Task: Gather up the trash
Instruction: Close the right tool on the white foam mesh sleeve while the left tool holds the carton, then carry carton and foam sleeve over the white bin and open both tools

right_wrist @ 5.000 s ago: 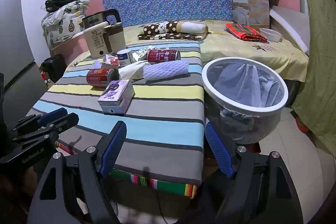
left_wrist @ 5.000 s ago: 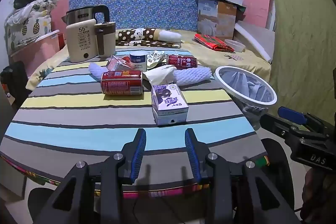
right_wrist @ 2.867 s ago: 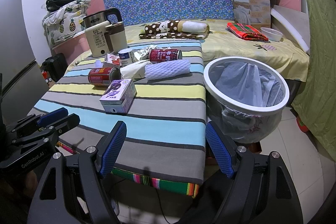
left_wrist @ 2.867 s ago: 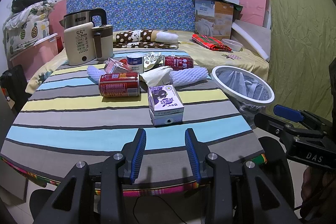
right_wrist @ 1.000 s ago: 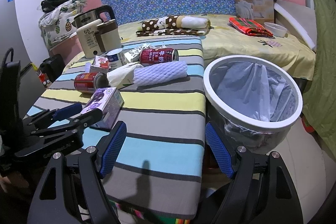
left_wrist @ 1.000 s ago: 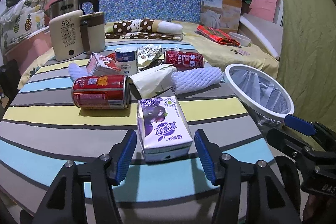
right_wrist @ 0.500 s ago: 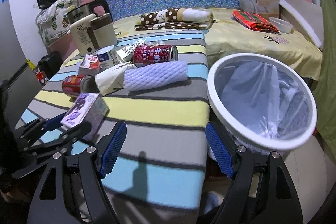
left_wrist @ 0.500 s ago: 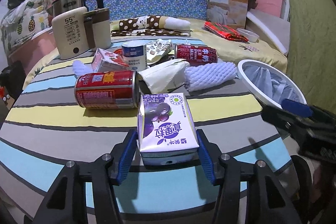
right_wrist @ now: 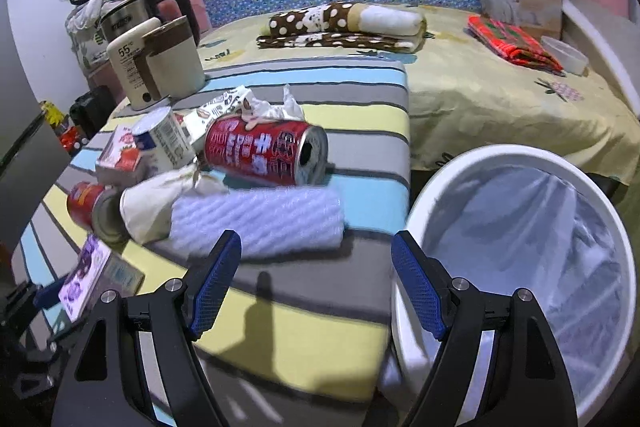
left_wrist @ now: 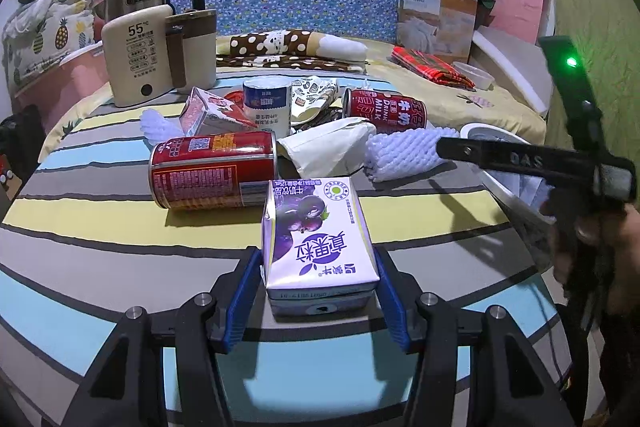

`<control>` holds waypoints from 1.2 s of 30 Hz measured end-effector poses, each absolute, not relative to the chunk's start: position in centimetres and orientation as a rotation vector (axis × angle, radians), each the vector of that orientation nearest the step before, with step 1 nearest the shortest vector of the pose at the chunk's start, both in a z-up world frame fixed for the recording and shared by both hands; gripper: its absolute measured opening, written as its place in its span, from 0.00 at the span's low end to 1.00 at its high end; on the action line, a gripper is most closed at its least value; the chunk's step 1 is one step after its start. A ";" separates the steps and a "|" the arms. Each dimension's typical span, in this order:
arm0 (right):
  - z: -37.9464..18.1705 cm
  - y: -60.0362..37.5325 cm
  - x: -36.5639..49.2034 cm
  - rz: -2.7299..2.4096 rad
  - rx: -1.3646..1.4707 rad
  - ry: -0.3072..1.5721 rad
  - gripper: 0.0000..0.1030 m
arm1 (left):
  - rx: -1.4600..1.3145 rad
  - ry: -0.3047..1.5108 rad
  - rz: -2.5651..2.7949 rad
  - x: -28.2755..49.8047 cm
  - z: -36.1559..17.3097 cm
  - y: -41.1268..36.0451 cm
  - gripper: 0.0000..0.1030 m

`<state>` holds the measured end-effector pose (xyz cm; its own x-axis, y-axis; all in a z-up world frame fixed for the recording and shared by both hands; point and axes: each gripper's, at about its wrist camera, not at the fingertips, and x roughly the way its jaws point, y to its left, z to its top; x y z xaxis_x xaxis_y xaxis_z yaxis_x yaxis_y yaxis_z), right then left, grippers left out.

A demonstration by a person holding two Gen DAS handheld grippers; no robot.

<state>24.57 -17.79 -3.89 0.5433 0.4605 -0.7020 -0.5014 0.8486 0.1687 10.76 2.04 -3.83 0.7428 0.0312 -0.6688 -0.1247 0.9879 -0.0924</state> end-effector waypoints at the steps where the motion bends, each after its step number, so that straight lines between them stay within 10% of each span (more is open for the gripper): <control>1: -3.9 -17.6 24.8 0.577 -0.058 0.819 0.76 | -0.135 0.729 0.084 10.9 -3.9 2.1 0.54; 12: -3.5 -17.3 24.6 0.638 -0.078 0.835 0.13 | -0.146 0.739 0.077 11.4 -4.1 2.2 0.54; 36: -1.0 -23.6 18.8 0.522 0.098 0.737 0.10 | -0.086 0.712 -0.032 10.3 -1.1 -2.4 0.54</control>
<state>18.81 -23.57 -0.96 0.6190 0.4870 -0.6162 -0.4197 0.8682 0.2646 10.29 -2.37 -1.07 0.7568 -0.0591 -0.6510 0.0001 0.9959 -0.0902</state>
